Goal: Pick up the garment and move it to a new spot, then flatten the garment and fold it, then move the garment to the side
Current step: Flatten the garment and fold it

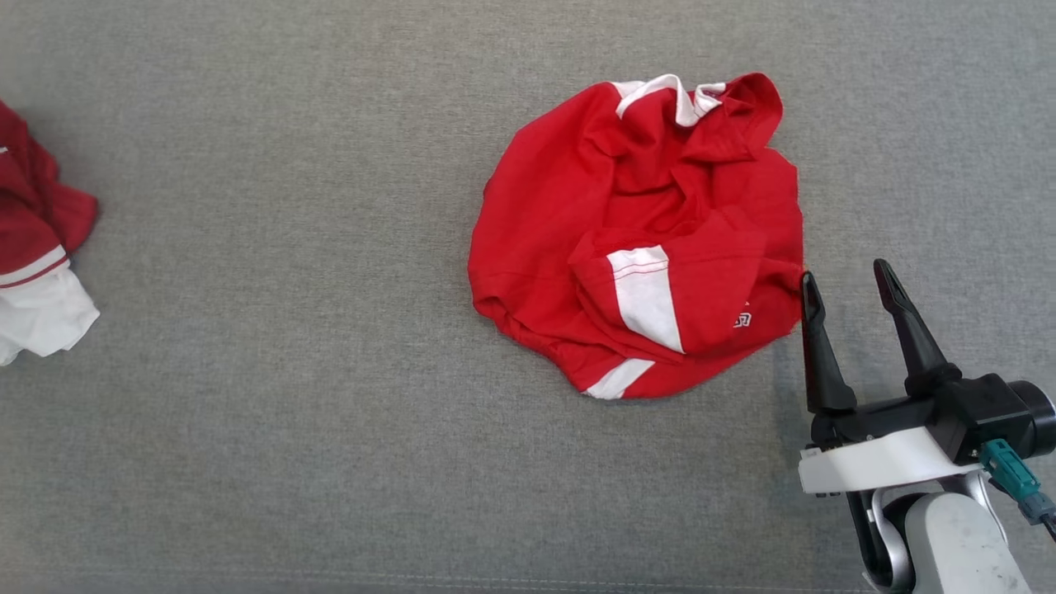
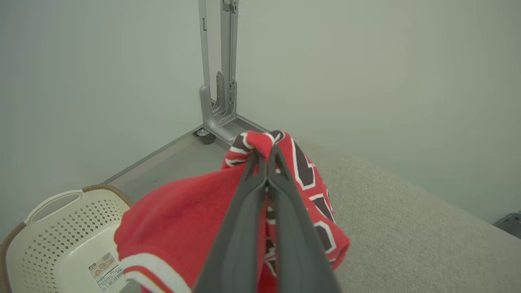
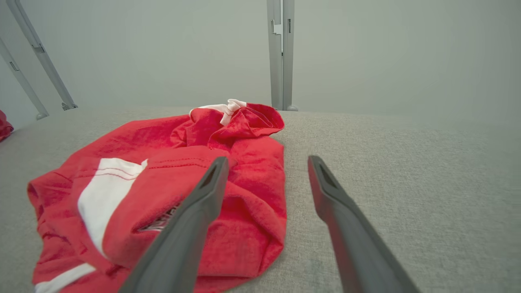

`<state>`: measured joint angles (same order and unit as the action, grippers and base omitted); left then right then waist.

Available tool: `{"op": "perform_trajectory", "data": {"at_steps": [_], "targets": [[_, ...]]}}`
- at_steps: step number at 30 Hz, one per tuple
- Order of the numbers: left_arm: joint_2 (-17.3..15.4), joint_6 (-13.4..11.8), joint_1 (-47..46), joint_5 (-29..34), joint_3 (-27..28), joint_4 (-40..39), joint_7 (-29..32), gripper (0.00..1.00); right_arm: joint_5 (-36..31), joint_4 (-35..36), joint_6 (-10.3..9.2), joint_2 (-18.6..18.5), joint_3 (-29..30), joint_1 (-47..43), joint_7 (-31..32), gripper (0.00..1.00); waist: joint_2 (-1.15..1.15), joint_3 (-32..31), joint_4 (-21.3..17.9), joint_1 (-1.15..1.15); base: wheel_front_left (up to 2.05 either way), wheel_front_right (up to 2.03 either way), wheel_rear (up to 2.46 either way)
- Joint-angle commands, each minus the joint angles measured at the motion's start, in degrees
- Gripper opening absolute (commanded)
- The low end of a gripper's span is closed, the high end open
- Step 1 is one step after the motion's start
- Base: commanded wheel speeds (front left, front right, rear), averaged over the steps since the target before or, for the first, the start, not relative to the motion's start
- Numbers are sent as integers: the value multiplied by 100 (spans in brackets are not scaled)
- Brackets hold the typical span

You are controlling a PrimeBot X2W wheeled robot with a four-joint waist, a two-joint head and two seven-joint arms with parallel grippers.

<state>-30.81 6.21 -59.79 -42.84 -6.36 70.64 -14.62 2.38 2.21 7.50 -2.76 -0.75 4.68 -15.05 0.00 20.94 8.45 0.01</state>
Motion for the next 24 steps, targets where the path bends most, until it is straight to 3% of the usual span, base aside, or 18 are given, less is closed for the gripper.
{"op": "perform_trajectory", "data": {"at_steps": [1, 12, 19, 24], "targets": [[24, 47, 67, -39, -4, 41, 3, 97, 5, 22, -2, -19, 11, 72, -9, 100, 0, 90, -177, -1, 0, 0, 0], [-90, 131, 365, 103, -218, -285, -58, 100, 364, -89, -2, -20, -174, 115, -9, 100, 0, -581, -392, -1, 0, 0, 0], [-226, 41, 1404, 556, 236, -1828, -56, 100, 361, -127, -3, -17, -420, -74, -9, 100, 0, -1296, -649, -1, 0, 0, 0], [152, 106, 2663, 457, 719, -3308, -54, 100, 443, -88, -3, -23, -588, -204, -9, 100, 0, -1628, -856, -1, 0, 0, 0]]}}
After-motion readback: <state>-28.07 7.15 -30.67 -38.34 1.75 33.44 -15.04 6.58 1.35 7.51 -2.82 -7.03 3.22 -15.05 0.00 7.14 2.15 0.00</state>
